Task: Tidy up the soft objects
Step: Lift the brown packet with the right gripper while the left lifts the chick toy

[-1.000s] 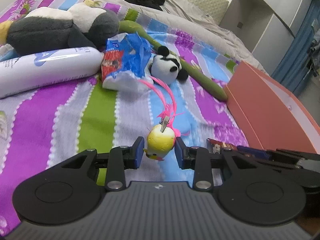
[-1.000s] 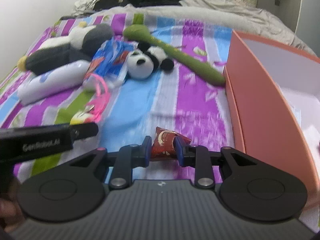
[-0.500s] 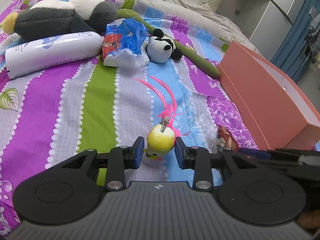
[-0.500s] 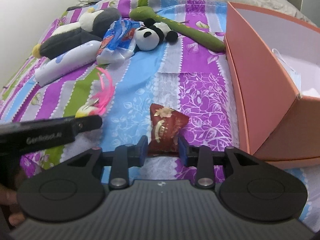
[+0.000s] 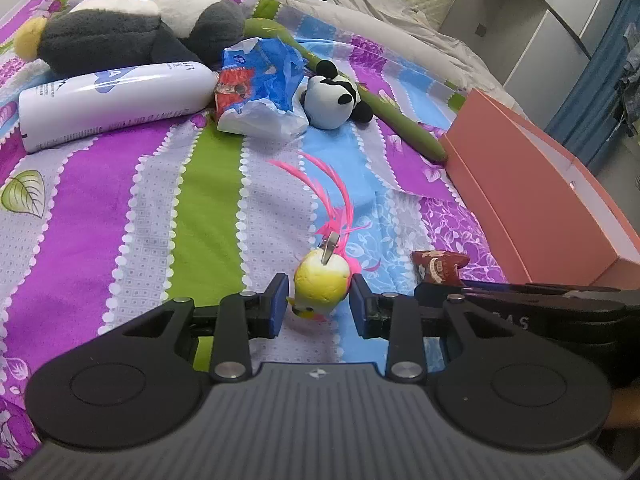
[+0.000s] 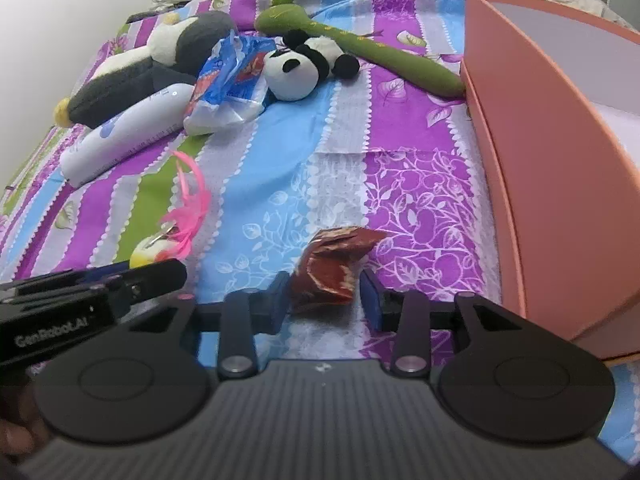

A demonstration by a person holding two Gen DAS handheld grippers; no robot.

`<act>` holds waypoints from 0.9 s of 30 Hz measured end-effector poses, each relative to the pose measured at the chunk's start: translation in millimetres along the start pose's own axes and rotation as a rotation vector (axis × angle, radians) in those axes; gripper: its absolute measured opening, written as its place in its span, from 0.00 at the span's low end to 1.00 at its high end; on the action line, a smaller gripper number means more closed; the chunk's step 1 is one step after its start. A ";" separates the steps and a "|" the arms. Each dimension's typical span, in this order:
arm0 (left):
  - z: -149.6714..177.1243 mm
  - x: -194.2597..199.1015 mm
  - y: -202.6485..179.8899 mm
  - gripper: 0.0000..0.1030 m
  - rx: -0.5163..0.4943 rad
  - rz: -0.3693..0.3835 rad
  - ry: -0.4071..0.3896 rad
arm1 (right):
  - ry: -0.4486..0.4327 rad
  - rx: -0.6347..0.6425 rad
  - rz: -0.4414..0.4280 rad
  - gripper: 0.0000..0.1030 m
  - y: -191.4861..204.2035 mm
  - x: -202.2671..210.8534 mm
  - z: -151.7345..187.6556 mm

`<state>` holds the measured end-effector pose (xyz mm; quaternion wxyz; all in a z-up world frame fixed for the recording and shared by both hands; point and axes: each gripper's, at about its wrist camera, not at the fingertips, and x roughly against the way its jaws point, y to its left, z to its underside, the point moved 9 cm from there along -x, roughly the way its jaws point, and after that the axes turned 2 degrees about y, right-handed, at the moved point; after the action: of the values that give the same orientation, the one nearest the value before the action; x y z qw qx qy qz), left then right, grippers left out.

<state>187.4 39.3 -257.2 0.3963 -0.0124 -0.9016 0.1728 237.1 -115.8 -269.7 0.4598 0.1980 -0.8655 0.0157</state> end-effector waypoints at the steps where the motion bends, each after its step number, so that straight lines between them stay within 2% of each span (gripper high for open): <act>1: -0.8 0.7 -0.6 0.37 0.001 0.002 -0.003 | 0.002 0.005 0.002 0.37 0.9 -0.9 -0.3; 11: -16.6 27.2 -18.9 0.37 -0.019 0.017 -0.038 | -0.054 0.032 0.017 0.35 0.9 33.5 -8.2; 18: -21.5 62.2 -33.5 0.37 -0.037 0.033 -0.063 | -0.105 0.021 0.018 0.35 3.4 75.9 -12.0; 27: -28.7 113.4 -40.6 0.37 -0.050 0.051 -0.101 | -0.166 0.047 0.019 0.35 26.1 125.9 -12.5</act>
<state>134.9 27.9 -145.6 0.3451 -0.0362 -0.9240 0.1606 174.9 -130.4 -157.4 0.3815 0.2010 -0.9019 0.0239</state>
